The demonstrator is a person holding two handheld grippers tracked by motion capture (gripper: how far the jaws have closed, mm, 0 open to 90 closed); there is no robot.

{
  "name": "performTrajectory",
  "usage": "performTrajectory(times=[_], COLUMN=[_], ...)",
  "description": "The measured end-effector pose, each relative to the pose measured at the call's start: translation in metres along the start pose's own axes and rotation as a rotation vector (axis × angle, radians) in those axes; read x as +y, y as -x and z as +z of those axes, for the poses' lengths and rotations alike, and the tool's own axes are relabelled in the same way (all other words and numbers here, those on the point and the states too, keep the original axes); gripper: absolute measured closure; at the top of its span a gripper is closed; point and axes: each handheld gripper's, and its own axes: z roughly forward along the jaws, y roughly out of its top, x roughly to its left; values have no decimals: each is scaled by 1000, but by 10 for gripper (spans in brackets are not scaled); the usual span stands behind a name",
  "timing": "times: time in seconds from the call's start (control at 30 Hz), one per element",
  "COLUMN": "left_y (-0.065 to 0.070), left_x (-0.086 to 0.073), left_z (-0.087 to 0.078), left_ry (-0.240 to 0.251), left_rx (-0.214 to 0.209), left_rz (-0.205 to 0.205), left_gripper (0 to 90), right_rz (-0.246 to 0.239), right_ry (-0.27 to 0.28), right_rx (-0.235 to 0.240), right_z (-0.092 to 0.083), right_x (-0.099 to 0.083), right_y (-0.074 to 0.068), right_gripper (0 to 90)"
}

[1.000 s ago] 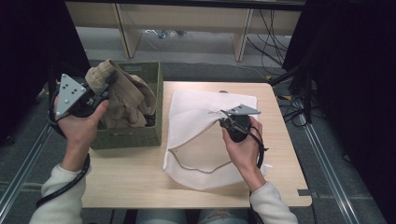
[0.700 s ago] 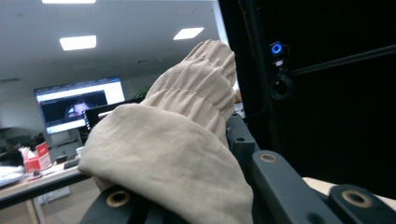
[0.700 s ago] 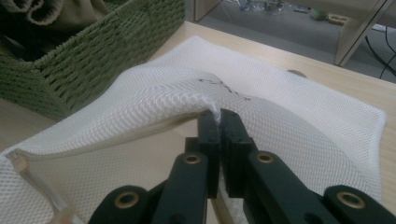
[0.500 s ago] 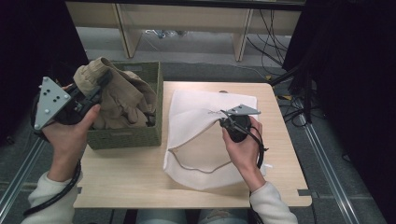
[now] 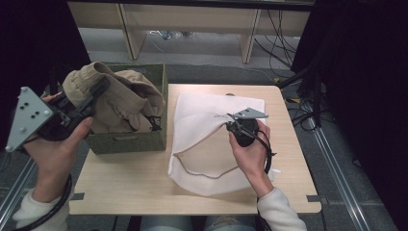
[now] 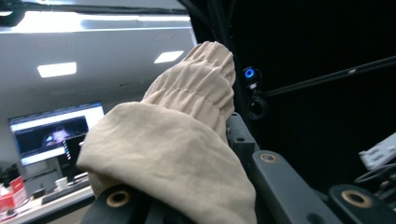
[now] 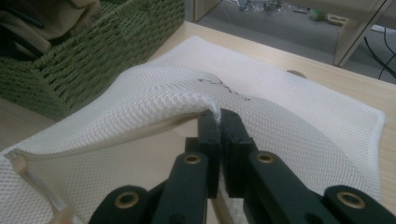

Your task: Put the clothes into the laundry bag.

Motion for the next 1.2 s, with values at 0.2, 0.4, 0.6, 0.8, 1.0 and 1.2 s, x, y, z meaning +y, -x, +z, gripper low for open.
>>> performTrajectory(times=[0.2,0.4,0.6,0.8,1.0,1.2], left_y=[10,23,39,52,66,82], left_x=[25,54,70,77,80,50], left_z=[-16,-26,-29,-22,-14,10], left_ry=[45,106,122,131,129,-1], left_rx=[-42,-156,-278,-389,-500,-565], left_rz=[1,-42,-71,-113,-160,-203], left_gripper=[847,846,846,845,845,844], right_rz=[-53,-30,16,11,10,-3], right_ry=[18,12,-3,-2,0,10], right_rx=[-2,-2,-3,-5,-3,1], right_z=[1,-1,-2,-2,-1,-1], right_x=[1,1,1,1,1,1], right_y=[4,3,-2,-2,-2,-2], right_gripper=[888,889,888,888,888,888])
